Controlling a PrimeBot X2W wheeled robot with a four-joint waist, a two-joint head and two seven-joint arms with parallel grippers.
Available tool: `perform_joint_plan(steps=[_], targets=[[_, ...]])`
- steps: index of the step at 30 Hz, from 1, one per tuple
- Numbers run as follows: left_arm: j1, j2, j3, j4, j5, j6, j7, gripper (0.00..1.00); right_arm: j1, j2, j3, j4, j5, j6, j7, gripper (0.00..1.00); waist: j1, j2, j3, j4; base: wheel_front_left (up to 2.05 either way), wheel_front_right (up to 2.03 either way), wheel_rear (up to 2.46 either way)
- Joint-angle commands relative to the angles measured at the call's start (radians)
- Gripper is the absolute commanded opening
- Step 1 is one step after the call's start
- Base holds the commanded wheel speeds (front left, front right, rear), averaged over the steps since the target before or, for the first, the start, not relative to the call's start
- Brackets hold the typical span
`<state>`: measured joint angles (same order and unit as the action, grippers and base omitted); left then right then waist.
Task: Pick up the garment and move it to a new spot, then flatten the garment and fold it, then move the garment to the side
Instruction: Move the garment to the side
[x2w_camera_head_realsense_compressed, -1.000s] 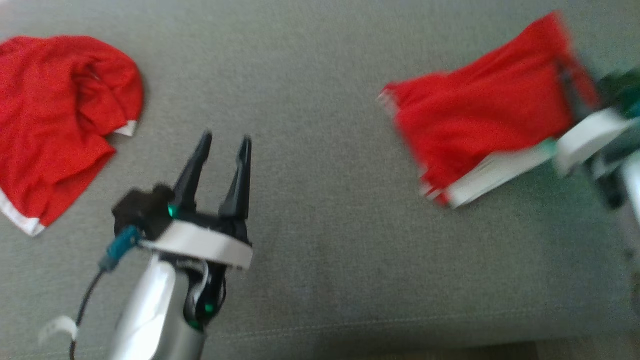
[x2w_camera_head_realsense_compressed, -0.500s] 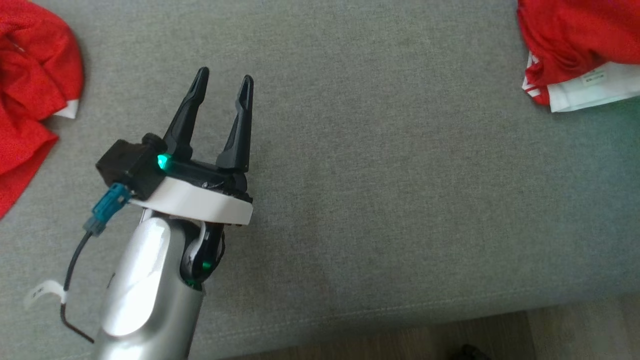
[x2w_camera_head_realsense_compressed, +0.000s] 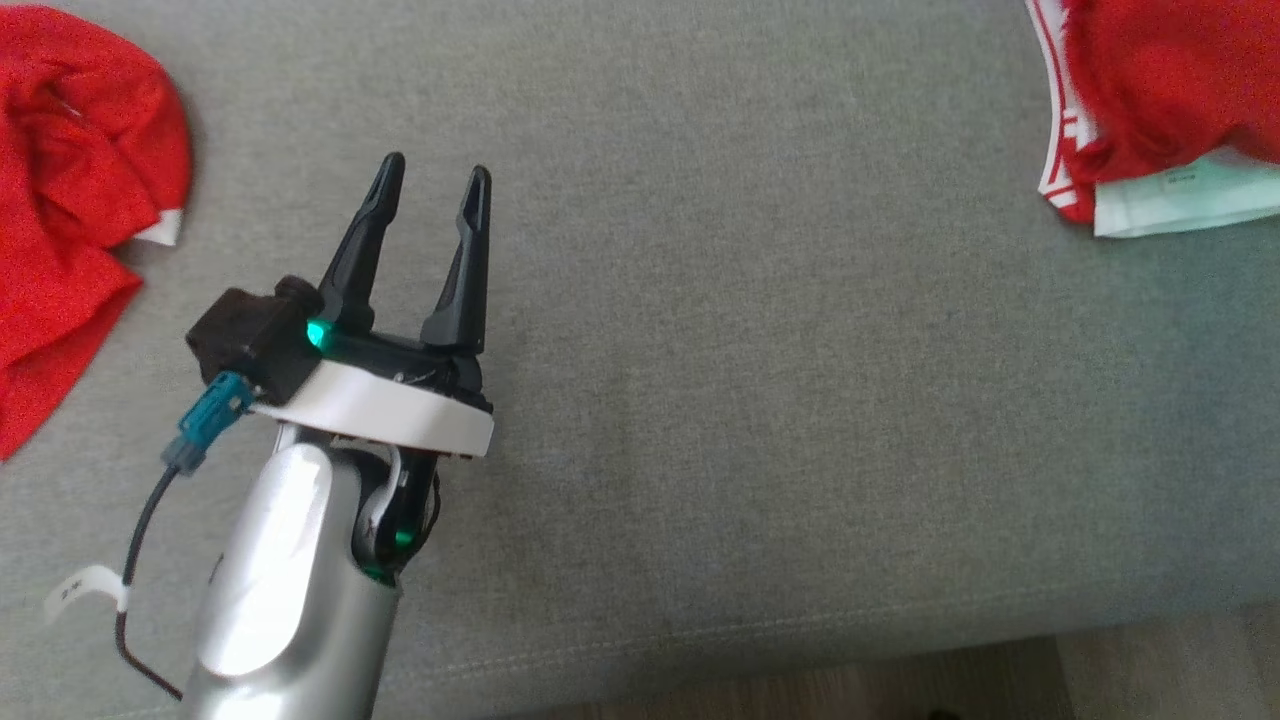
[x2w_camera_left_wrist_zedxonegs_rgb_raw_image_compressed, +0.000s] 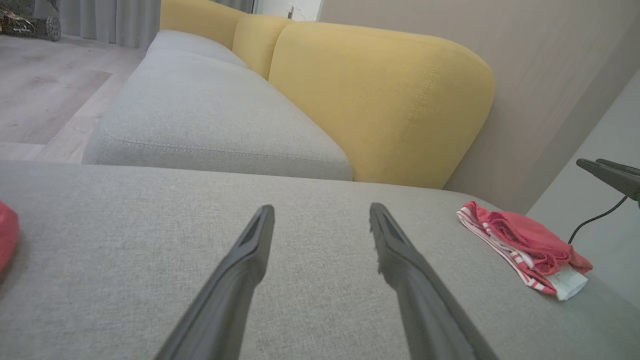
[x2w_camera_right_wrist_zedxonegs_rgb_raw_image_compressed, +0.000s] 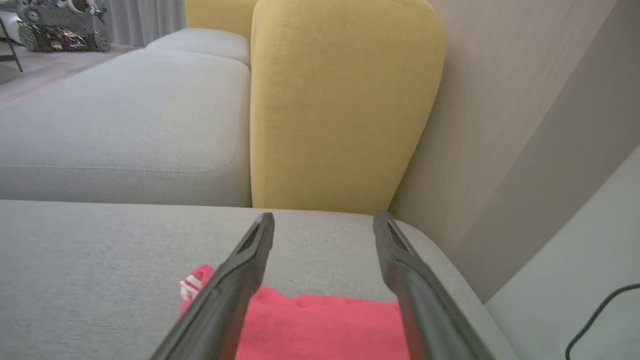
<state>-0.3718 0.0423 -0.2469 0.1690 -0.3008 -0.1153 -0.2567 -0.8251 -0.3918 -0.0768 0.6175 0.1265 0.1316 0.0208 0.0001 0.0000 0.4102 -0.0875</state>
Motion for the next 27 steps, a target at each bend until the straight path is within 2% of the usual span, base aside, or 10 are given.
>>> perform_joint_plan(steps=[1,6,12,17,27], targets=[[0.01,0.008,0.033,-0.026,-0.004,-0.003,-0.005,1.0,0.023,0.007,0.027,-0.06,-0.002,-0.001,-0.021,1.0,-0.0001,0.0,-0.038,0.013,0.0,0.0,0.0],[0.043,0.008,0.038,-0.025,-0.023,0.004,-0.005,1.0,0.071,0.05,0.083,-0.123,0.016,-0.001,-0.062,1.0,-0.0001,0.0,-0.106,0.033,0.0,0.0,0.0],[0.114,0.008,0.054,-0.03,-0.049,0.021,-0.005,1.0,0.208,0.118,0.167,-0.21,0.061,-0.001,-0.146,1.0,-0.0001,0.0,-0.214,0.074,0.0,0.0,0.0],[0.178,0.008,0.069,-0.03,-0.053,0.028,-0.005,1.0,0.343,0.19,0.175,-0.248,0.108,-0.001,-0.216,1.0,-0.0001,0.0,-0.28,0.105,0.0,0.0,0.0],[0.303,0.008,0.05,-0.009,-0.053,0.031,-0.005,1.0,0.574,0.294,0.148,-0.27,0.087,-0.001,-0.278,1.0,-0.0001,0.0,-0.363,0.136,0.0,0.0,0.0]])
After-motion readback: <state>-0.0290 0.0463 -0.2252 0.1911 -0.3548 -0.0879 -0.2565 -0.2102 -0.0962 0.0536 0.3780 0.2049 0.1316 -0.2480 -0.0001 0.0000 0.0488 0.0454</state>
